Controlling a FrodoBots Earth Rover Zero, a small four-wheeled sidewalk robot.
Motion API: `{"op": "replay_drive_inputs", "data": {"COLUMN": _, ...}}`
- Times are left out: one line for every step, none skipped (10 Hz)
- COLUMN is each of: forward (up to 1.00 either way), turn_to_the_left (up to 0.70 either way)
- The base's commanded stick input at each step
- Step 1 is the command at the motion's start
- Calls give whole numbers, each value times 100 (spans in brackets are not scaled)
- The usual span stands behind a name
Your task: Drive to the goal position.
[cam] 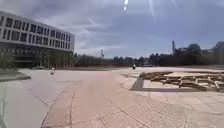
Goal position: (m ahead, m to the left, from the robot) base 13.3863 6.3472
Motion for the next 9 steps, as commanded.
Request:
{"op": "replay_drive_inputs", "data": {"forward": 50, "turn_to_the_left": 0}}
{"op": "replay_drive_inputs", "data": {"forward": 50, "turn_to_the_left": 0}}
{"op": "replay_drive_inputs", "data": {"forward": 50, "turn_to_the_left": 0}}
{"op": "replay_drive_inputs", "data": {"forward": 50, "turn_to_the_left": 0}}
{"op": "replay_drive_inputs", "data": {"forward": 50, "turn_to_the_left": 0}}
{"op": "replay_drive_inputs", "data": {"forward": 50, "turn_to_the_left": -8}}
{"op": "replay_drive_inputs", "data": {"forward": 50, "turn_to_the_left": -23}}
{"op": "replay_drive_inputs", "data": {"forward": 50, "turn_to_the_left": -32}}
{"op": "replay_drive_inputs", "data": {"forward": 50, "turn_to_the_left": -40}}
